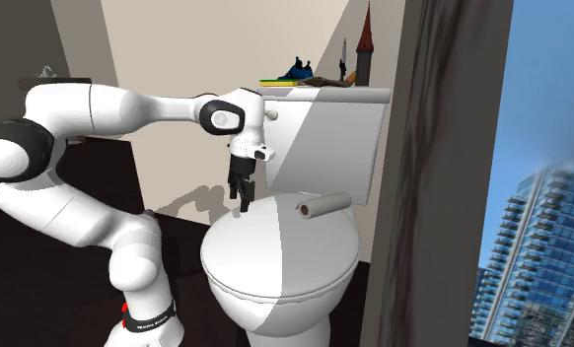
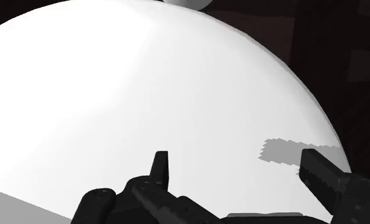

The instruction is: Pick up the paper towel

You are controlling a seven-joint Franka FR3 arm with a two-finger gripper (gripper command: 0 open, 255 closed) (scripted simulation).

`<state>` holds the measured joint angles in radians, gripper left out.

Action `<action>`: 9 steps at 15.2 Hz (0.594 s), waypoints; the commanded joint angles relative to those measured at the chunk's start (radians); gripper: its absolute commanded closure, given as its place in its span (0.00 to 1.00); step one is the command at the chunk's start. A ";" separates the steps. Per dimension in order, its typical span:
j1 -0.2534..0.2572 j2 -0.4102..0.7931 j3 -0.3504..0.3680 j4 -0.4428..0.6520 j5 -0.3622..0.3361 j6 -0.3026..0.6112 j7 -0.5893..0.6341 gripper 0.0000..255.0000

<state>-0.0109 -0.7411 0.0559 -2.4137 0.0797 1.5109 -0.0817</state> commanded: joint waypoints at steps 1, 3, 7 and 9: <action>0.000 0.000 0.000 0.000 0.000 0.000 0.000 0.00; -0.004 0.083 -0.014 0.056 -0.009 0.027 -0.025 0.00; -0.008 0.246 -0.038 0.181 -0.020 0.063 -0.074 0.00; -0.009 0.327 -0.049 0.252 -0.022 0.073 -0.097 0.00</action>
<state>-0.0213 -0.4612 0.0088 -2.2014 0.0561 1.5759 -0.1713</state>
